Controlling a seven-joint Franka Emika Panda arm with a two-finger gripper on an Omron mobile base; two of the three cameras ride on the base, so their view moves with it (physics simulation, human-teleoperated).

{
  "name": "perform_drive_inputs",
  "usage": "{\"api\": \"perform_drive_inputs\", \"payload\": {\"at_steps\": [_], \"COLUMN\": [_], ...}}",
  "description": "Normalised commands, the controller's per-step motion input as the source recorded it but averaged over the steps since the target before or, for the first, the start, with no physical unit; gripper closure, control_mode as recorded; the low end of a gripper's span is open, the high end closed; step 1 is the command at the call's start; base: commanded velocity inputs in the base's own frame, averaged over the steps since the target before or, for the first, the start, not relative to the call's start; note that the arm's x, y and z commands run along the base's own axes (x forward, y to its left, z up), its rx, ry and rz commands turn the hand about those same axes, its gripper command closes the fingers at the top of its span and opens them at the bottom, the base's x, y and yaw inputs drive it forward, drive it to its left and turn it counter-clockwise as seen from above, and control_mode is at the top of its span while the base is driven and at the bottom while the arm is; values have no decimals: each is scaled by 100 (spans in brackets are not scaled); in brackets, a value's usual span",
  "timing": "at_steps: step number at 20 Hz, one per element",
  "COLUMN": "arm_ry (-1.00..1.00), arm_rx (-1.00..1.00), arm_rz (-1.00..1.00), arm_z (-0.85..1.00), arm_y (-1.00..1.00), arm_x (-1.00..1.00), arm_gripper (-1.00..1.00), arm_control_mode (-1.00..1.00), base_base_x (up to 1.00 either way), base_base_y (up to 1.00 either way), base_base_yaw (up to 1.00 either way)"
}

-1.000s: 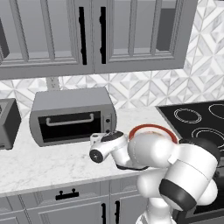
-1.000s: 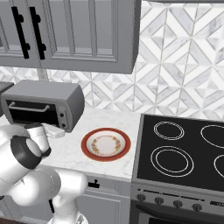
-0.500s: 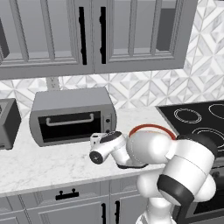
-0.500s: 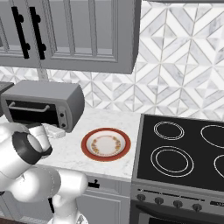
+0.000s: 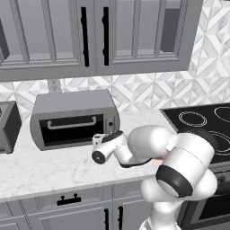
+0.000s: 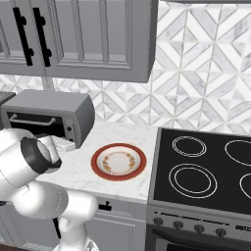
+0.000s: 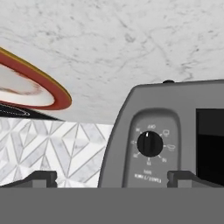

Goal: Pick up the kebab skewer and baguette bread, and place them inside the toaster oven. Close the toaster oven door and start by setting the timer.

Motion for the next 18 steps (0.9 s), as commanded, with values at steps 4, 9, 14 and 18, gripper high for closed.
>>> {"api": "perform_drive_inputs", "payload": {"at_steps": [4,9,14,18], "arm_ry": [0,0,0,0], "arm_rx": [-1,0,0,0], "arm_rz": [3,4,5,6], "arm_z": [-8,-9,-13,-5], "arm_y": [0,0,0,0], "arm_x": [3,3,1,3], "arm_gripper": [-100,-100,-100,-100], "arm_control_mode": [-100,-100,-100,-100], "base_base_x": [0,0,0,0], "base_base_y": [0,0,0,0], "base_base_yaw": [0,0,0,0]}}
